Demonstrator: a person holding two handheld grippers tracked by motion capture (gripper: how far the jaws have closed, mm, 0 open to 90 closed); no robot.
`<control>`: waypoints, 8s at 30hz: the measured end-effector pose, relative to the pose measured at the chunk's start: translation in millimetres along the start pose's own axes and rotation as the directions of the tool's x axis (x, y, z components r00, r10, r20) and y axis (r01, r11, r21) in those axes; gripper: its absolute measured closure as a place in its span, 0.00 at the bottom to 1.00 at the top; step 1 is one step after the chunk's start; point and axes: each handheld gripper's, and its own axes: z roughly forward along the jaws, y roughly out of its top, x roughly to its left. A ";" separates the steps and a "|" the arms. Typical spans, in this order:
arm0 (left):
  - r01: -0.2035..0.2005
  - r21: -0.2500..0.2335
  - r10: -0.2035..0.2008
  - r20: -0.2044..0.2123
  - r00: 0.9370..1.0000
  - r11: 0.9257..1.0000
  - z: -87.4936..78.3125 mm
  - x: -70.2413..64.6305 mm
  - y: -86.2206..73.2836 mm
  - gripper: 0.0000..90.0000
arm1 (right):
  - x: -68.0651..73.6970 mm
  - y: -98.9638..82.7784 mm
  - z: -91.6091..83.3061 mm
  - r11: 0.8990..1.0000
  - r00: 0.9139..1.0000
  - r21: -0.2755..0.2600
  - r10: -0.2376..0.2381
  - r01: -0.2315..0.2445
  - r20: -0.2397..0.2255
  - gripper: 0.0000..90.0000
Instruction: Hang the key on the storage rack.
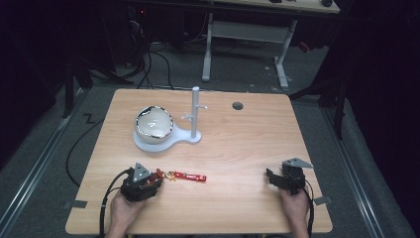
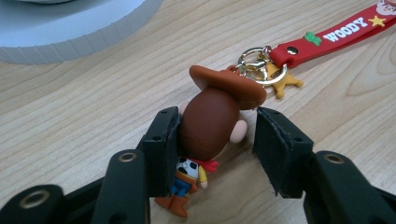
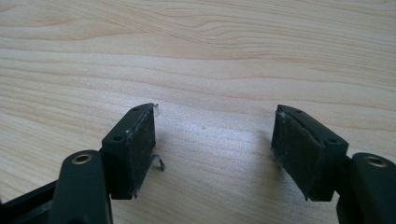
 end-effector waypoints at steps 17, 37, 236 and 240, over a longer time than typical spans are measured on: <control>0.013 -0.020 -0.012 0.030 0.999 1.000 2.6 1.4 3.1 0.66 | 0.0 0.0 0.0 1.000 1.000 0.000 0.000 0.000 0.000 0.34; 0.051 -0.137 -0.039 0.085 0.996 0.989 -18.0 1.2 17.6 0.67 | 0.0 0.0 0.0 1.000 1.000 0.000 0.000 0.000 0.000 0.34; 0.170 -0.301 -0.150 0.088 0.985 0.938 27.9 23.9 142.6 0.67 | 0.0 -0.5 -0.6 1.000 1.000 0.000 -0.009 0.009 -0.009 0.34; 0.175 -0.300 -0.154 0.091 0.984 0.938 32.3 20.3 141.0 0.67 | 0.0 -0.4 -0.7 1.000 1.000 0.002 -0.009 0.009 -0.010 0.34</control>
